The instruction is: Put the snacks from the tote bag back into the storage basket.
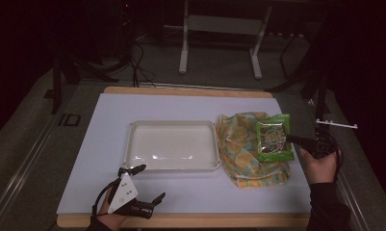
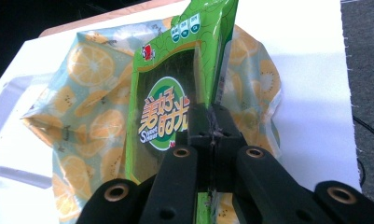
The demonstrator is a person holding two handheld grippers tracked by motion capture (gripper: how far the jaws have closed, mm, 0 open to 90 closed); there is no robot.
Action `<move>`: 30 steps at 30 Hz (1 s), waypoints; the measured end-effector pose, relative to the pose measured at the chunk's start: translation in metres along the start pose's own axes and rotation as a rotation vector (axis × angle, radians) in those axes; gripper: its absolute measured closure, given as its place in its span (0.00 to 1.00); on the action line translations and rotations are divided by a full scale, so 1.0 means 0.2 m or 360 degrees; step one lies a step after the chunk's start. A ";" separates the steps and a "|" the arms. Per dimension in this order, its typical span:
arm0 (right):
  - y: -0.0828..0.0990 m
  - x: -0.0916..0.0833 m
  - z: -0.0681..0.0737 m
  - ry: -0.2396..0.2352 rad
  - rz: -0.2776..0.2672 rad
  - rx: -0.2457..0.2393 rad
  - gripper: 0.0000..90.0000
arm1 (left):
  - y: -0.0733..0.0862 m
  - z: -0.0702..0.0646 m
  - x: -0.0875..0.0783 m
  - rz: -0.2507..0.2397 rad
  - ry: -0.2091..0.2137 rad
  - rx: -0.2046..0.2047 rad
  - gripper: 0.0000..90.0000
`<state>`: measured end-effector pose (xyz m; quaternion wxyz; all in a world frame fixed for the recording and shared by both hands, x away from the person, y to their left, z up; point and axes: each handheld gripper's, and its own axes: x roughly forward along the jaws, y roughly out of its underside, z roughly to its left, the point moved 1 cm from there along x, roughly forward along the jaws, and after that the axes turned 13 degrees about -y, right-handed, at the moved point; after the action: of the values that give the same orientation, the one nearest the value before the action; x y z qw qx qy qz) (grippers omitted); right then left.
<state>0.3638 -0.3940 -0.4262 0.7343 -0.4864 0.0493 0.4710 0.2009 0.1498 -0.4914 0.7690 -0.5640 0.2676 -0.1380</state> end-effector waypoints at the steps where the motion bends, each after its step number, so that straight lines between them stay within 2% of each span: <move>1: 0.00 0.00 0.00 0.0000 0.0000 0.0000 0.99 | 0.00 0.00 0.00 0.0000 0.0000 0.0000 0.02; 16: -0.06 -0.12 0.07 -0.0040 -0.0098 -0.0031 0.99 | 0.00 0.00 0.00 0.0000 0.0000 0.0004 0.02; 21: -0.10 -0.17 0.12 -0.0064 -0.0140 -0.0058 0.99 | 0.00 0.00 0.00 0.0002 -0.0001 0.0005 0.02; 30: -0.13 -0.18 0.18 -0.0104 -0.0157 -0.0083 0.99 | 0.00 0.00 0.00 0.0004 0.0003 0.0002 0.02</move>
<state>0.3494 -0.3921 -0.3702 0.7449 -0.4915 -0.0111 0.4510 0.2007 0.1497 -0.4913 0.7693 -0.5629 0.2691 -0.1377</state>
